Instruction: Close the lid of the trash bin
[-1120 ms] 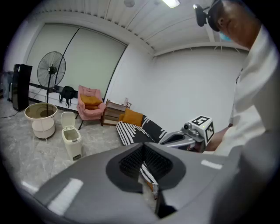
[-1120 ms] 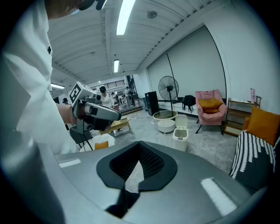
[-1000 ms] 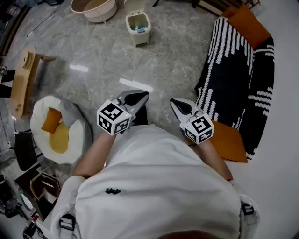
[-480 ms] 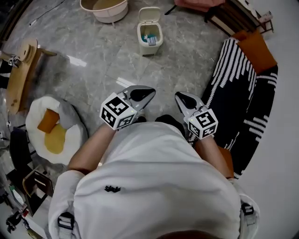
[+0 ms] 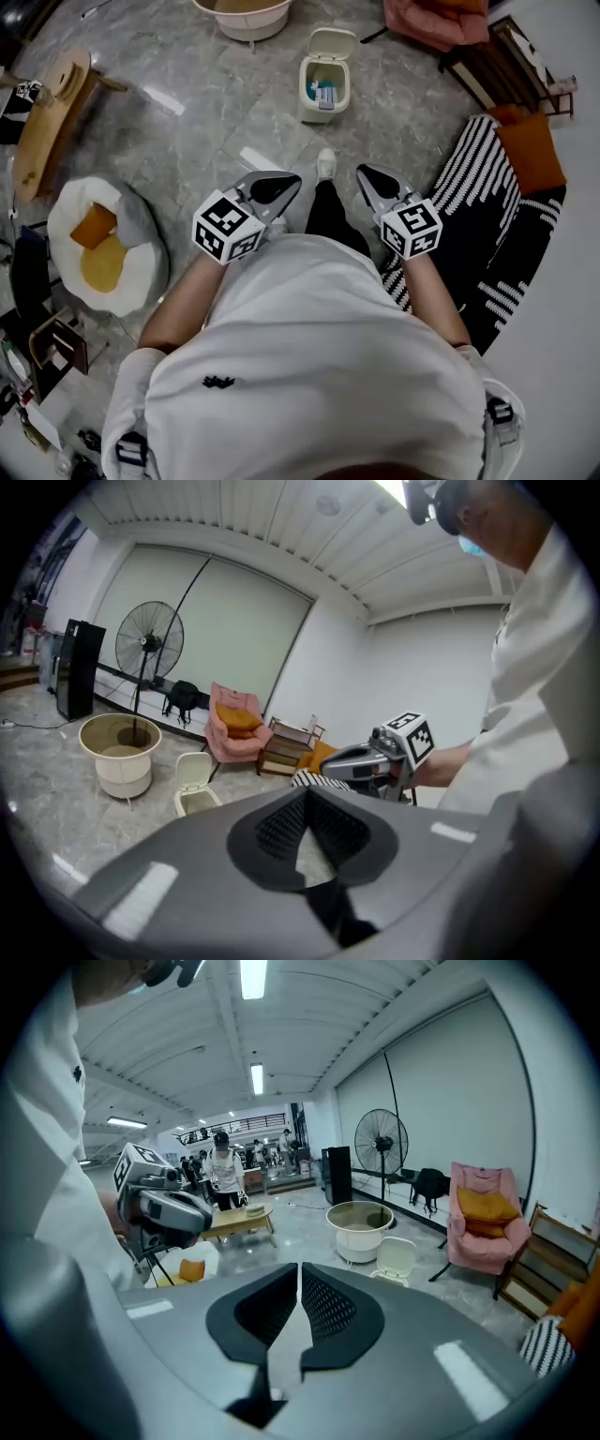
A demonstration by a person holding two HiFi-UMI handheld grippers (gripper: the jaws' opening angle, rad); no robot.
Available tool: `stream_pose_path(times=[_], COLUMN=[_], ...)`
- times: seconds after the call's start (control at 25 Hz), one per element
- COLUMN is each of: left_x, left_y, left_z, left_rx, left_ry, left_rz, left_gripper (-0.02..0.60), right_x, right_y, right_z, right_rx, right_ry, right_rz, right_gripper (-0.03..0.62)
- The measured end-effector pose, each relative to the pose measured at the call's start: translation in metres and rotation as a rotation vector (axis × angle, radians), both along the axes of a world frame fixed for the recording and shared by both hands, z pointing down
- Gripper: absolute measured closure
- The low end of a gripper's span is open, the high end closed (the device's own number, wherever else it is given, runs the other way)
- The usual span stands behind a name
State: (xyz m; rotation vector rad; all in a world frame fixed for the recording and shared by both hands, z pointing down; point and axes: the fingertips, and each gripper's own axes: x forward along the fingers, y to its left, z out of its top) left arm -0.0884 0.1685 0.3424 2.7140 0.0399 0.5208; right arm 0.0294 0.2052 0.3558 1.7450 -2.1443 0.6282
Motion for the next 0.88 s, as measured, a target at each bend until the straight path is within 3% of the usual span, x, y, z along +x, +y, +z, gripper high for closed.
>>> stream_pose_path(times=[0.44,0.68,0.88], left_x=[0.09,0.127,0.143], left_y=[-0.118,-0.153,-0.174], left_z=[0.0,0.006,0.014], left_rx=[0.011,-0.002,-0.029], left_ry=[-0.036,-0.06,-0.081], left_rz=[-0.194,-0.275,-0.357], left_gripper=[0.526,0.526,0.526], right_x=[0.147,0.204,0.249], right_y=[-0.178,-0.267,-0.328], right_z=[0.047,0.092,0.141], right_rx=[-0.079,-0.133,-0.2], right_ry=[-0.052,-0.042,-0.056], right_rz=[-0.089,-0.173,-0.145], right_gripper=[0.582,0.571,0.566])
